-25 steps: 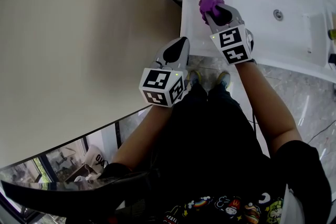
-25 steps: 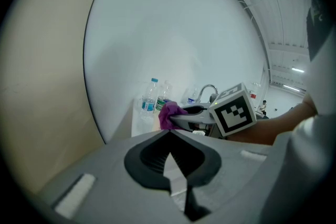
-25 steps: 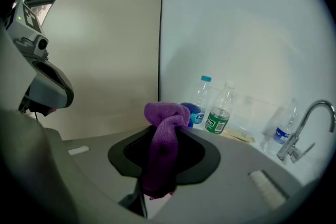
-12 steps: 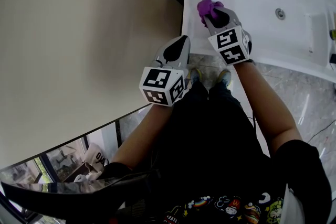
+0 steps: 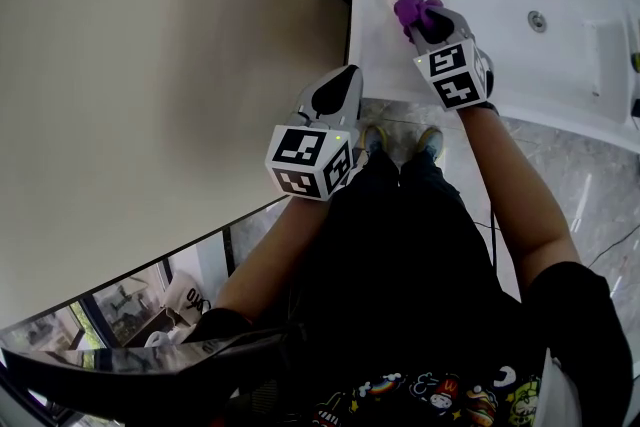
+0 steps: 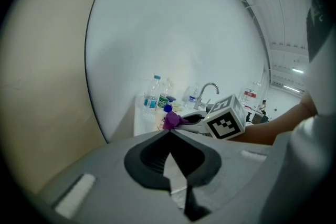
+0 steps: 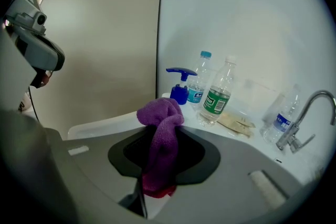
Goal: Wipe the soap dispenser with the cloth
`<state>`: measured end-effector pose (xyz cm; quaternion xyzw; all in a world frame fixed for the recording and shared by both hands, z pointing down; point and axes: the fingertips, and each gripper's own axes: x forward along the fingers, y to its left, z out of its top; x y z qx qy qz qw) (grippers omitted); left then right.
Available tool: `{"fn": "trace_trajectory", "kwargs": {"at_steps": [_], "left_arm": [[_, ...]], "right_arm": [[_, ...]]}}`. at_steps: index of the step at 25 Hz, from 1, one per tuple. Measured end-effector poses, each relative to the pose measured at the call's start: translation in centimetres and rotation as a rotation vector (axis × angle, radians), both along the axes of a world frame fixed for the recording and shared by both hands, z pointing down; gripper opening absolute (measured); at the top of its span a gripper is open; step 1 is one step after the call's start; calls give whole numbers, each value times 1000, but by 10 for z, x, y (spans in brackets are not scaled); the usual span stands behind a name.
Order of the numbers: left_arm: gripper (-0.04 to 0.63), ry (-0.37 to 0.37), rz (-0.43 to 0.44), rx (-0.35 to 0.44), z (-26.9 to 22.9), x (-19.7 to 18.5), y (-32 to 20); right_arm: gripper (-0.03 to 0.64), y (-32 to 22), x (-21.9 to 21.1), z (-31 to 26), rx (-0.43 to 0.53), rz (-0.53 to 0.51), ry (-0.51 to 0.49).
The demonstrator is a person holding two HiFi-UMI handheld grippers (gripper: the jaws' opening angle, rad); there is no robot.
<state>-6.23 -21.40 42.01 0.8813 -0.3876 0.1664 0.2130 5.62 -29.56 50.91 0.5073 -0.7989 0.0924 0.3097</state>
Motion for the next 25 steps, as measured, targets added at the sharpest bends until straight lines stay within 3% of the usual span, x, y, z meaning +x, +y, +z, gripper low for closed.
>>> {"fn": "trace_trajectory", "kwargs": {"at_steps": [7,15,20,25], "left_arm": [[0,3,5,-3,0,-6,-3],[0,30,8,-3,2,-17,-17],[1,53,40,-5,2,-16,-24],[1,72,92,7,2,-6,-30]], "right_arm": [[130,2,-1,9,-42,22,-3],[137,45,-49,-2,-133,-27,-131],[235,67,-55,7,-180,2,-125],[219,73,-47,-8,-138,65,-150]]}}
